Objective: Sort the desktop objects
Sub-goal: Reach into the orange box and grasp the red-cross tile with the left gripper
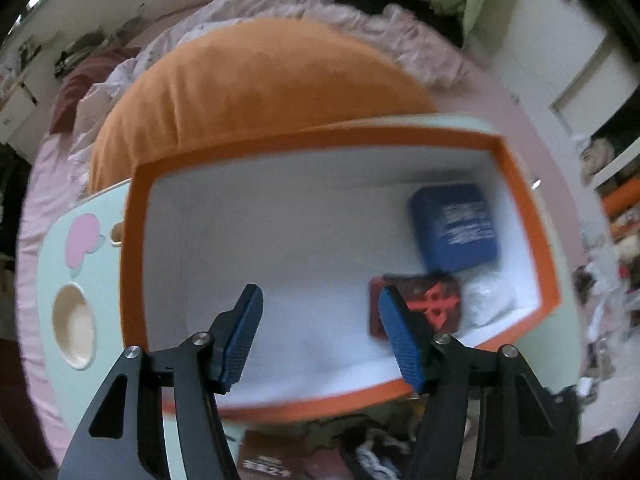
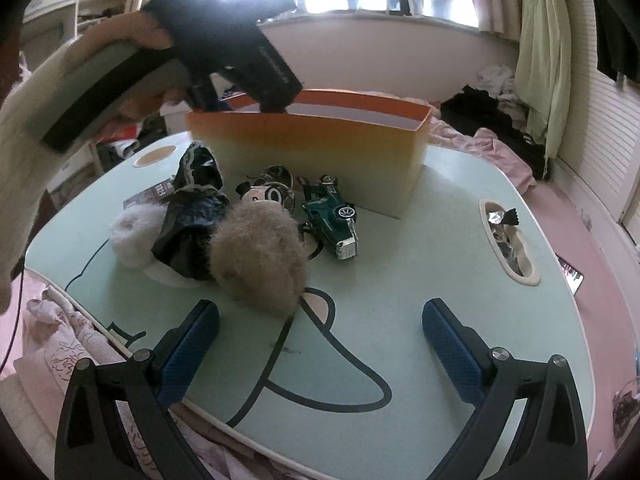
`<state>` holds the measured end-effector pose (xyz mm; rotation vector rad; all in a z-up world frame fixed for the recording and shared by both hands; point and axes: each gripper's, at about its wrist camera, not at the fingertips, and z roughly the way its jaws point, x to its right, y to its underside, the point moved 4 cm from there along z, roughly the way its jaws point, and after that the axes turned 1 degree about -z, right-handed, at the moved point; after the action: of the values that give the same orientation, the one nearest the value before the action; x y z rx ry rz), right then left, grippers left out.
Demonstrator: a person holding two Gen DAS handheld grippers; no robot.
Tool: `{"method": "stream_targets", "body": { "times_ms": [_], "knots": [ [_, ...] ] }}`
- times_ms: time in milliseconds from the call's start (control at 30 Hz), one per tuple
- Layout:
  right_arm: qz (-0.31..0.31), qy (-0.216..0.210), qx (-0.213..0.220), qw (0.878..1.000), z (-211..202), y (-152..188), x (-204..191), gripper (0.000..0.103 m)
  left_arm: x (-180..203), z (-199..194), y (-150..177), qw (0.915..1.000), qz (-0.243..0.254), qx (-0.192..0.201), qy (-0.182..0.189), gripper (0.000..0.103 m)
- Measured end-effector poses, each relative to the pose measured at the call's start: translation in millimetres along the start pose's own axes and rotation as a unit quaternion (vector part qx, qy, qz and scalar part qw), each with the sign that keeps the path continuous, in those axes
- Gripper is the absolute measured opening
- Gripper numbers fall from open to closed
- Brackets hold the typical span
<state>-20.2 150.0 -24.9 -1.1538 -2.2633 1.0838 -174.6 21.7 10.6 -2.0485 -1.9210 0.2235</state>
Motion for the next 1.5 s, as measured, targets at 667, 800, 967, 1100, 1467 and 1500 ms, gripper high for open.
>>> {"method": "stream_targets", "body": {
  "times_ms": [667, 800, 967, 1100, 1467, 1500],
  "knots": [
    [0.0, 0.001, 0.0, 1.0, 0, -3, -1, 0.102, 49, 45, -5, 0.9897, 0.022, -0.13, 0.055, 0.098],
    [0.0, 0.0, 0.0, 1.0, -1, -2, -2, 0.102, 21, 43, -8, 0.9917, -0.003, -0.125, 0.032, 0.098],
    [0.0, 0.001, 0.0, 1.0, 0, -3, -2, 0.102, -3, 35, -13, 0.9953, -0.006, -0.097, -0.007, 0.094],
    [0.0, 0.001, 0.0, 1.0, 0, -3, -3, 0.103, -19, 34, -18, 0.9954, -0.025, -0.076, -0.053, 0.094],
    [0.0, 0.001, 0.001, 1.0, 0, -2, -2, 0.103, -17, 41, -4, 0.9949, -0.013, -0.087, -0.049, 0.067],
    [0.0, 0.001, 0.001, 1.0, 0, -3, -2, 0.103, -17, 39, -9, 0.9955, -0.015, -0.083, -0.043, 0.067]
  ]
}}
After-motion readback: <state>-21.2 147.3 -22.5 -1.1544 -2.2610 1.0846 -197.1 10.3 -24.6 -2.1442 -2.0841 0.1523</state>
